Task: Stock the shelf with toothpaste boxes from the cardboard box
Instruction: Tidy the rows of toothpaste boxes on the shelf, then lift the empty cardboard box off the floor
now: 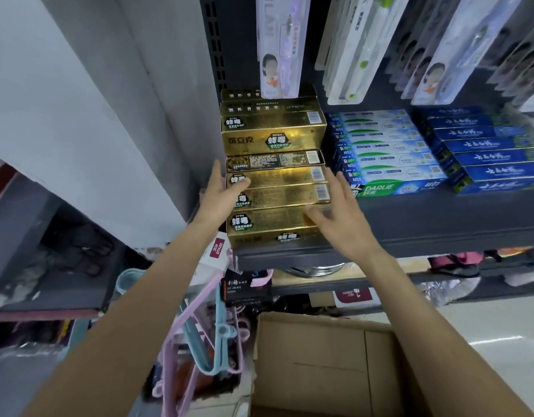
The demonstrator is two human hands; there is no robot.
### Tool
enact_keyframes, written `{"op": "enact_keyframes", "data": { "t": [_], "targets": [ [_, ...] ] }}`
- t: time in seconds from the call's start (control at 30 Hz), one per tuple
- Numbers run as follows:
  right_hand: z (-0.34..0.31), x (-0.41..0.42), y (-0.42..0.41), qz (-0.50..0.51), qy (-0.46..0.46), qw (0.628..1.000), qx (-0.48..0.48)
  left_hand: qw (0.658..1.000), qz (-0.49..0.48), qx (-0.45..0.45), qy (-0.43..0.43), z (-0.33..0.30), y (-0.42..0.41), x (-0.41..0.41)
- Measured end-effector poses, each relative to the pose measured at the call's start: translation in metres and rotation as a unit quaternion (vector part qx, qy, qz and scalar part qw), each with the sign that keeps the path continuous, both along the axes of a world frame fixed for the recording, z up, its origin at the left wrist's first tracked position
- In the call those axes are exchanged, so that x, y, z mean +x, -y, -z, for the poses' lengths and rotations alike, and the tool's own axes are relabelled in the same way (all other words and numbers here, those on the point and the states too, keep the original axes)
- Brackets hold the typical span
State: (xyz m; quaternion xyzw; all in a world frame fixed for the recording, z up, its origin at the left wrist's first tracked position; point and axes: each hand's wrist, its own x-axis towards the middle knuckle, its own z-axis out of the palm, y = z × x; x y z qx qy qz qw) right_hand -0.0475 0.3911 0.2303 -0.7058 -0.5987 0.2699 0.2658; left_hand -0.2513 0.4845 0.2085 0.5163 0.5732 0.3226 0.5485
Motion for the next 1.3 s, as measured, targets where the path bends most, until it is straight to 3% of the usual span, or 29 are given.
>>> {"op": "enact_keyframes", "data": {
  "t": [0.17, 0.33, 0.47, 0.6, 0.7, 0.77, 0.87, 1.03, 1.17, 1.23, 1.3],
  "targets": [
    [0.003, 0.002, 0.011, -0.054, -0.04, 0.995, -0.071, 0.999, -0.002, 0.01, 0.033, 0.006, 0.047, 0.007],
    [0.01, 0.009, 0.005, -0.091, 0.086, 0.989, -0.072, 0.998, -0.021, -0.003, 0.054, 0.007, 0.04, 0.013],
    [0.012, 0.008, 0.004, -0.098, 0.109, 0.986, -0.075, 0.998, -0.029, -0.017, 0.049, 0.009, 0.041, 0.012],
    [0.007, 0.004, 0.013, -0.078, 0.132, 0.987, -0.051, 1.0, -0.006, -0.011, -0.006, 0.005, 0.044, 0.009],
    [-0.003, 0.002, 0.041, -0.069, 0.155, 0.985, 0.019, 0.99, -0.05, 0.055, -0.122, 0.005, 0.061, 0.008],
    [-0.009, 0.006, 0.069, -0.064, 0.129, 0.988, 0.057, 0.977, -0.082, 0.107, -0.166, 0.003, 0.086, 0.006],
    [-0.009, 0.02, 0.122, -0.056, 0.101, 0.988, 0.098, 0.965, -0.136, 0.155, -0.162, -0.005, 0.152, 0.015],
    [0.035, 0.074, 0.215, -0.097, 0.088, 0.991, 0.025, 0.944, -0.227, 0.178, -0.16, 0.016, 0.267, 0.034],
    [0.083, 0.132, 0.274, -0.176, 0.089, 0.975, -0.106, 0.936, -0.313, 0.049, -0.153, 0.046, 0.36, 0.069],
    [0.104, 0.164, 0.293, -0.212, 0.096, 0.961, -0.146, 0.937, -0.326, -0.074, -0.105, 0.069, 0.403, 0.094],
    [0.123, 0.191, 0.308, -0.218, 0.091, 0.957, -0.169, 0.915, -0.334, -0.222, -0.047, 0.088, 0.439, 0.123]
  ]
}}
